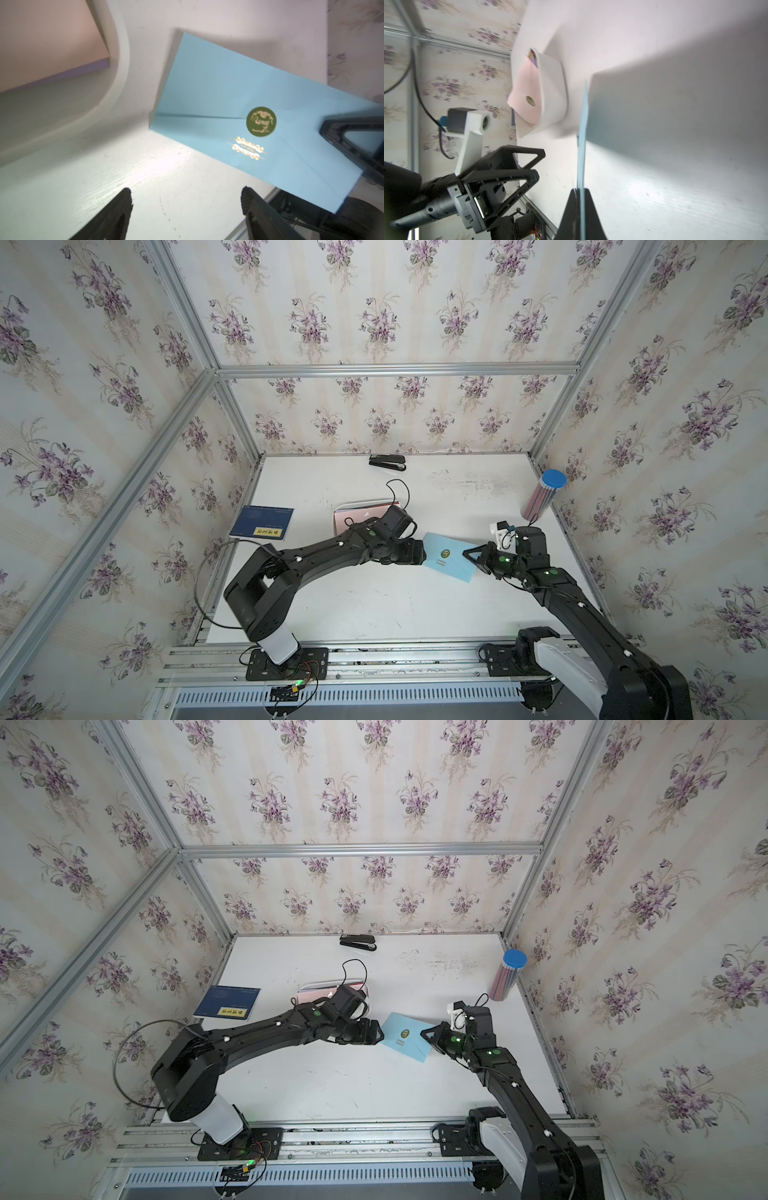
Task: Put the sealed envelopes into the storage box
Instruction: Pick up the envelope from the center of the board.
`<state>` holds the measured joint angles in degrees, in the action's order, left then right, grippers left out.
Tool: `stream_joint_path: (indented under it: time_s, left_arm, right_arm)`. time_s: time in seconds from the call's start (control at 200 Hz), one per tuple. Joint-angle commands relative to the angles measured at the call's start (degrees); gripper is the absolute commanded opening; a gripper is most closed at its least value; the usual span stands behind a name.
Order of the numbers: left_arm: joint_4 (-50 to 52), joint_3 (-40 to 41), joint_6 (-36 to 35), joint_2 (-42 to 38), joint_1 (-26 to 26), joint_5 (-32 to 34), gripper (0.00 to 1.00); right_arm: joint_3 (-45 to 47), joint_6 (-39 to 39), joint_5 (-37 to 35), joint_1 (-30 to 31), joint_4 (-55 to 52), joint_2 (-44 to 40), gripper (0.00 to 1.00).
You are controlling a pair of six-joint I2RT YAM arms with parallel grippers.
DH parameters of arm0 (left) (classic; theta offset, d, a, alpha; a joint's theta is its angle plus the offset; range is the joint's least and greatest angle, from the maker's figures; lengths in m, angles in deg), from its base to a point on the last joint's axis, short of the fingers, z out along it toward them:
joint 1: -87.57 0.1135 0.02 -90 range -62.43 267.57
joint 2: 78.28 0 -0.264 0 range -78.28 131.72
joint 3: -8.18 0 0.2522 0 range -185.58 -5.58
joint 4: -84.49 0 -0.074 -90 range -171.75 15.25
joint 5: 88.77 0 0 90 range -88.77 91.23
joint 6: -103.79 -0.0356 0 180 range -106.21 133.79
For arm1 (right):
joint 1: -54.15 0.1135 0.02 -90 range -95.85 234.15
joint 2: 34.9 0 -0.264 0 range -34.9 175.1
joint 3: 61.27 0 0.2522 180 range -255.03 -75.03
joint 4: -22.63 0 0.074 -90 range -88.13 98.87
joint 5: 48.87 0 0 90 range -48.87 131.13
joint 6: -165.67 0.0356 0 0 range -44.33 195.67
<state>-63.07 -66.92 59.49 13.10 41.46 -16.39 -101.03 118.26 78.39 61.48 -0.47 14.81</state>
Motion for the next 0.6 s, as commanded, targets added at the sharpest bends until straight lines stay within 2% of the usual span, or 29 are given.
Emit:
stream_joint_path:
  time_s: [0.0, 0.11, 0.25, 0.43, 0.595]
  left_arm:
    - [-7.07, 5.58, 10.11, -6.81, 1.05, -6.57, 0.88]
    - [-8.58, 6.62, 13.15, -13.39, 0.77, -7.67, 0.88]
    - [-11.86, 6.41, 15.71, -16.57, 0.16, -8.83, 0.89]
    - [-20.26, 4.90, 20.18, -12.53, 0.05, -11.53, 0.90]
    - [-27.96, 2.29, 22.29, -7.74, -0.04, -10.47, 0.87]
  right_arm:
    - [-1.01, 5.95, -0.80, 0.02, 4.82, -5.55, 0.00]
    - [-0.43, 15.99, -1.54, -0.02, 12.20, -11.08, 0.00]
    - [0.03, 25.77, -3.47, 0.08, 21.34, -13.97, 0.00]
    - [0.02, 30.86, -5.49, 1.12, 26.96, -14.28, 0.00]
    - [4.18, 36.12, -6.32, 2.10, 33.29, -15.03, 0.00]
